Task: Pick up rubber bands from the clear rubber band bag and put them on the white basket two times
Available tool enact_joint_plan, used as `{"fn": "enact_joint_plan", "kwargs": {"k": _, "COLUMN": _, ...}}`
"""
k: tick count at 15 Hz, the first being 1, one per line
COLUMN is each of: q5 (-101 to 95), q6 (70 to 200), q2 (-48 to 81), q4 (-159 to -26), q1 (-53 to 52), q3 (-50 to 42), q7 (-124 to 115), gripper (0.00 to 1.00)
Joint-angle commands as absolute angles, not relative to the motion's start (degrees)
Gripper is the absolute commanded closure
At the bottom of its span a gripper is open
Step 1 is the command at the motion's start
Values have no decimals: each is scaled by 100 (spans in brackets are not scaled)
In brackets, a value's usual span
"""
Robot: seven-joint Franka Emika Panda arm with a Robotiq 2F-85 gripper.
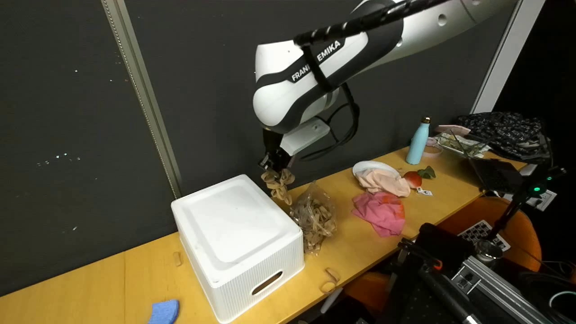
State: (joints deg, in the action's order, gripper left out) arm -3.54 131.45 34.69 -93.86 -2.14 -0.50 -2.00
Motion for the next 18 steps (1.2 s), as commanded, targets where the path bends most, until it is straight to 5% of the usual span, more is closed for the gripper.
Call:
{"fn": "enact_joint_plan", "kwargs": {"k": 1, "q5": -495, "q6": 12937, "q2": 4002, "q4": -8581, "q1": -381, "q3": 31, "q7": -23, "gripper": 99}}
{"fn": "enact_joint_plan", "kwargs": {"k": 10, "q5": -317, "q6": 12986, "q2": 4864, "q4": -7862, "q1": -364, "q3": 391, "q7": 690, "gripper": 99}}
{"fn": "enact_joint_plan", "kwargs": {"k": 12, "q5": -339, "q6": 12974, "q2": 4944, "q4": -7795, "q1": -387, "q3": 396, "q7": 718, "gripper": 68}}
{"fn": "enact_joint_plan", "kwargs": {"k": 18, "q5": -386, "q6": 12987, "q2": 4794, "q4": -7805, "q1": -454, "q3": 357, "q7": 640, "gripper": 25}}
